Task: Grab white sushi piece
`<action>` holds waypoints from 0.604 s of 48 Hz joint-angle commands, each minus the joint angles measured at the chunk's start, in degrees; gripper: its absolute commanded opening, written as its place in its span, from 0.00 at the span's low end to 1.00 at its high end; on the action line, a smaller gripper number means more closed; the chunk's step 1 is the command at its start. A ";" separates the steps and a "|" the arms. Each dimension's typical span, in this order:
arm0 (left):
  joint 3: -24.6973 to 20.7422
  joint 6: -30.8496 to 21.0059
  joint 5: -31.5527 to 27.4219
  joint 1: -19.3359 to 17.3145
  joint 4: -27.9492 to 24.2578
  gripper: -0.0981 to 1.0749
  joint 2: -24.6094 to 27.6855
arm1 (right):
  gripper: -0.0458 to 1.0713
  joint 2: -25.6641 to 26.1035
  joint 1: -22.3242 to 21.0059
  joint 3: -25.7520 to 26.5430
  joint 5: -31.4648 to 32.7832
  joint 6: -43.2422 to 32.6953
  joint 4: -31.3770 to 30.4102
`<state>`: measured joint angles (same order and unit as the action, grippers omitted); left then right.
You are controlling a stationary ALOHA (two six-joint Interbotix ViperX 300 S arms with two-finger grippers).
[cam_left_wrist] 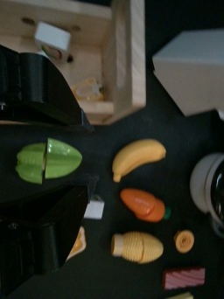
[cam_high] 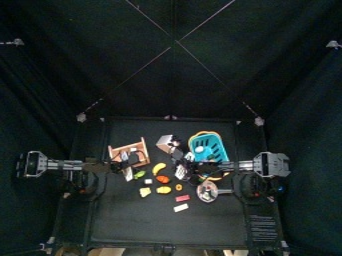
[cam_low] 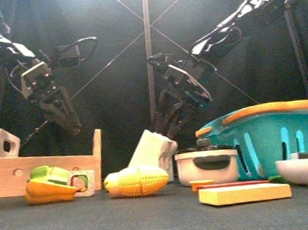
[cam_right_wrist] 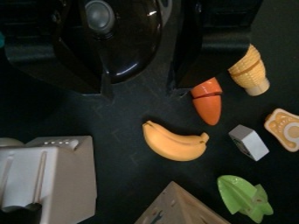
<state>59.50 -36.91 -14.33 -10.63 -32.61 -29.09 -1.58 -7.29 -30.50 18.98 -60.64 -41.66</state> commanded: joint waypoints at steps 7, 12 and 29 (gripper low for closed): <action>0.00 1.14 0.18 -7.91 -1.23 0.78 -1.67 | 0.82 0.18 0.09 0.79 -0.18 0.00 -0.35; 0.18 2.90 0.35 -10.20 -5.36 0.78 -1.05 | 0.82 0.09 0.00 0.62 -0.18 0.00 -0.70; 0.26 4.92 0.44 -14.85 -6.68 0.78 2.29 | 0.82 -0.53 -0.09 0.53 -0.18 -0.09 -0.70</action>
<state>60.38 -32.08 -14.15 -24.43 -40.08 -27.60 -2.99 -7.29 -30.41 18.98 -60.64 -42.10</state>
